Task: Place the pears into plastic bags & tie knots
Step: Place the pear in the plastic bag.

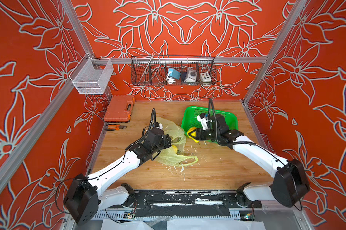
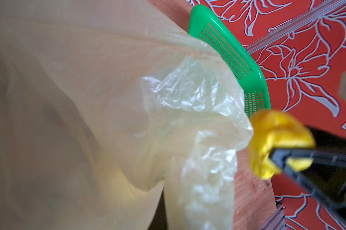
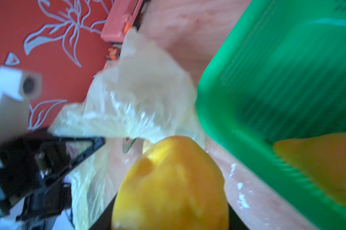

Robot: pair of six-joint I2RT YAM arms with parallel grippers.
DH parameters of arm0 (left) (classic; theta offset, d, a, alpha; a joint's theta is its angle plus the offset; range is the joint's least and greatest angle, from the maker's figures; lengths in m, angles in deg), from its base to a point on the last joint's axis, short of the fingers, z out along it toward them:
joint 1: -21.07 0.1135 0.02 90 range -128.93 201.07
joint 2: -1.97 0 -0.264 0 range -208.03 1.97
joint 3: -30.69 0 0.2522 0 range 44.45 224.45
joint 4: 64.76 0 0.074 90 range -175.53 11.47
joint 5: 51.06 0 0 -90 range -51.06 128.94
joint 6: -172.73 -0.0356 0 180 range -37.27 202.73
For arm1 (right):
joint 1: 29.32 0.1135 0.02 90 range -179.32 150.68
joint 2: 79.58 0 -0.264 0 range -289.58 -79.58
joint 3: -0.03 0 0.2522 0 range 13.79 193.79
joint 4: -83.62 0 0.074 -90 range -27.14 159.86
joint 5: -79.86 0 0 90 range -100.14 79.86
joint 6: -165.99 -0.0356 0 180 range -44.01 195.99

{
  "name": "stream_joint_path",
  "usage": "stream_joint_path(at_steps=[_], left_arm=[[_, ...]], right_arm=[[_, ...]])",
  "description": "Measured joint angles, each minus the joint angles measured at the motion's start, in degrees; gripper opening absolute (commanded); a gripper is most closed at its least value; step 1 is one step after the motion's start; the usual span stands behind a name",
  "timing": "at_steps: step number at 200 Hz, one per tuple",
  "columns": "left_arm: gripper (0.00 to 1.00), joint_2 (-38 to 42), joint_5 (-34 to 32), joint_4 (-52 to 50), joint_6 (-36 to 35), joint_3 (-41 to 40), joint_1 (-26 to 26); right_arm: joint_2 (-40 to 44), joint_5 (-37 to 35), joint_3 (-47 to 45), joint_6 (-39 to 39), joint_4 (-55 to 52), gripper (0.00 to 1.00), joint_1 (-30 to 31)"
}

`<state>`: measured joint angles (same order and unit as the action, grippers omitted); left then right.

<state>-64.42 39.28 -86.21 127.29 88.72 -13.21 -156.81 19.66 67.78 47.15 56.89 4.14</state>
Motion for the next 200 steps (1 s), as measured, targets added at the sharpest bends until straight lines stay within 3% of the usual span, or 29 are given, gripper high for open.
stream_joint_path(at_steps=[41,84,94,111,123,167,200], left_arm=[[0.00,-1.11,2.67,0.20,-0.83,1.62,0.00],[0.00,-1.49,5.20,0.85,-0.07,1.57,-0.02],[0.00,-1.49,5.62,1.27,0.48,1.42,-0.11],[0.00,-1.22,4.96,2.80,1.92,0.42,-0.11],[0.00,-0.94,4.52,4.17,2.86,-0.35,-0.28],[0.00,0.63,2.43,6.97,6.64,-3.08,-1.64],[0.00,2.10,-0.33,6.43,9.42,-3.85,-2.27]], right_arm=[[-2.40,3.10,-3.45,-3.48,3.85,0.35,8.17],[-14.49,5.01,3.10,-5.25,10.23,0.40,13.46],[-17.31,5.29,4.52,-5.64,12.11,0.46,14.14],[-21.99,5.88,6.32,-6.45,14.19,0.73,14.45],[-25.29,6.16,7.48,-6.47,14.60,0.81,14.45],[-27.80,5.40,9.25,-4.20,11.10,0.91,14.45],[-24.46,5.81,9.27,-2.43,6.56,0.91,14.05]])
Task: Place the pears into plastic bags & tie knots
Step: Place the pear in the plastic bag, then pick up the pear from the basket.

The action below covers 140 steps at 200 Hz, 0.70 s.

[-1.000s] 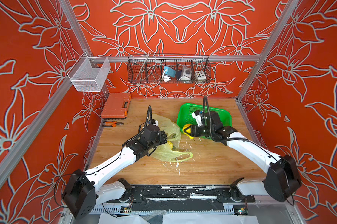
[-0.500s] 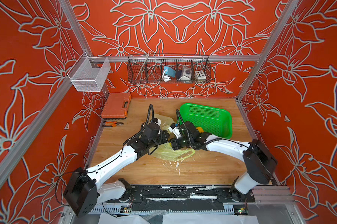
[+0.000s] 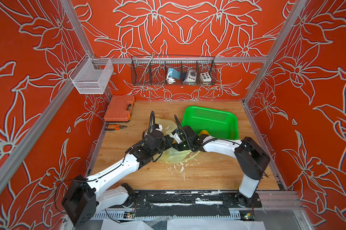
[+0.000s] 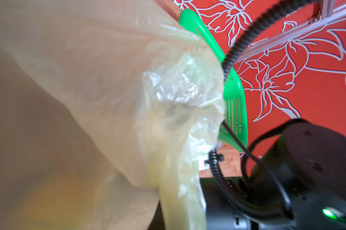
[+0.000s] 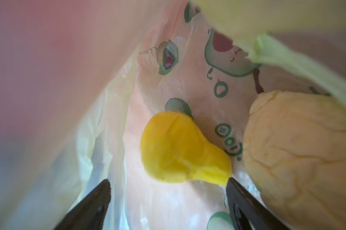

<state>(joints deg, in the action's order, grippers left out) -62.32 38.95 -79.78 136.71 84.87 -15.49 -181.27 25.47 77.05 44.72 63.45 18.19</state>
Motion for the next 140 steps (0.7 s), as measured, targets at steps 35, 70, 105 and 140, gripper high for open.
stream_joint_path(at_steps=[35,70,105,140], left_arm=[[0.00,0.15,-3.63,-3.13,2.19,-0.33,-0.22],[0.00,0.15,-5.66,-5.51,3.58,-1.29,-0.26],[0.00,0.15,-5.73,-5.95,3.96,-1.55,-0.26],[0.00,0.07,-5.29,-5.84,3.80,-1.55,-0.26]], right_arm=[[6.21,2.14,2.32,2.51,-7.50,0.89,-2.08],[11.82,4.11,3.34,4.09,-12.31,0.86,-8.15],[16.50,2.29,3.37,5.35,-17.77,0.88,-17.22],[16.50,-12.39,8.81,6.97,-25.79,0.92,-24.90]])
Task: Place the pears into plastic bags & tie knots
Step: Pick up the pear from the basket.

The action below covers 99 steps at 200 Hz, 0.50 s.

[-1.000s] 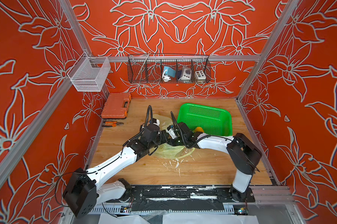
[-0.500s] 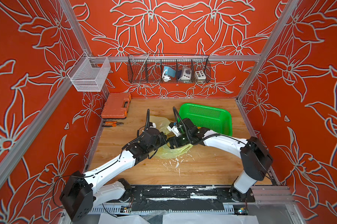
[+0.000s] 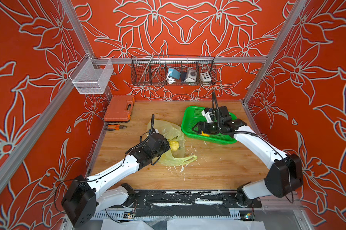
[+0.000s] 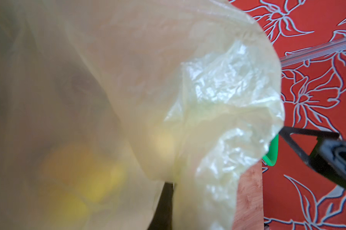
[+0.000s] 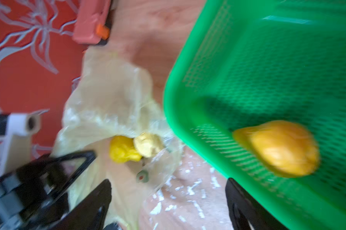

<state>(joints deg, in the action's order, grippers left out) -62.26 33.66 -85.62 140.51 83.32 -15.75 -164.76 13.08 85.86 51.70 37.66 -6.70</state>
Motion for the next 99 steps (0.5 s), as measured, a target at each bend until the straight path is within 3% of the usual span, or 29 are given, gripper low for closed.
stream_joint_path(at_steps=[35,71,99], left_arm=[[0.00,-0.39,0.66,0.76,-0.07,0.00,0.00],[0.00,-0.81,1.53,1.49,-0.07,0.00,0.00],[0.00,-0.85,1.70,1.97,-0.07,0.00,0.00]], right_arm=[[-10.16,-11.93,8.37,5.79,-4.68,0.92,-1.86],[-20.57,-14.49,10.21,9.07,-7.65,0.92,-1.84],[-23.58,-15.04,10.19,9.70,-8.41,0.90,-1.84]])
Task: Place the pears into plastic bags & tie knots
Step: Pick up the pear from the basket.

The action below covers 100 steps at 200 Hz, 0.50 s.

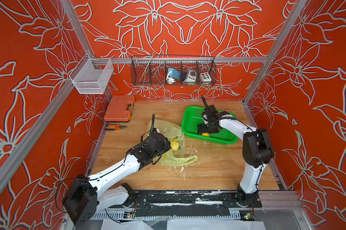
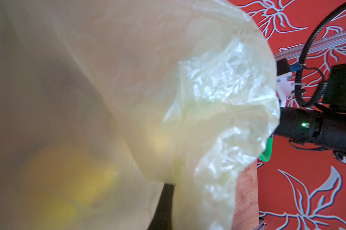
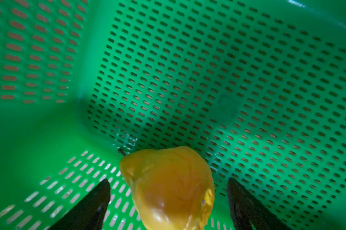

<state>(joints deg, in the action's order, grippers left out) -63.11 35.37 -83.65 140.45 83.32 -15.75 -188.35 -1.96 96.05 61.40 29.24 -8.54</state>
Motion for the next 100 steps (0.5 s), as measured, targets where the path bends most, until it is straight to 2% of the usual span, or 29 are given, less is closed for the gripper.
stream_joint_path(at_steps=[25,52,66,83,100], left_arm=[[0.00,-0.39,0.31,0.39,0.00,0.00,0.00],[0.00,-1.33,0.76,0.98,0.00,0.00,0.00],[0.00,-1.73,0.92,1.33,0.00,0.00,0.00],[0.00,-1.97,1.11,1.40,0.00,0.00,0.00],[0.00,-2.12,1.16,1.44,0.00,0.00,0.00]], right_arm=[[-1.01,-0.44,0.26,0.24,0.35,0.85,-0.02],[-3.69,-0.46,1.36,0.48,0.72,0.73,-0.28],[-4.52,-0.20,2.01,0.55,1.22,0.62,-0.55],[-4.83,0.46,2.54,0.22,1.38,0.44,-1.07],[-4.79,1.27,2.54,-0.02,1.11,0.36,-1.84]])
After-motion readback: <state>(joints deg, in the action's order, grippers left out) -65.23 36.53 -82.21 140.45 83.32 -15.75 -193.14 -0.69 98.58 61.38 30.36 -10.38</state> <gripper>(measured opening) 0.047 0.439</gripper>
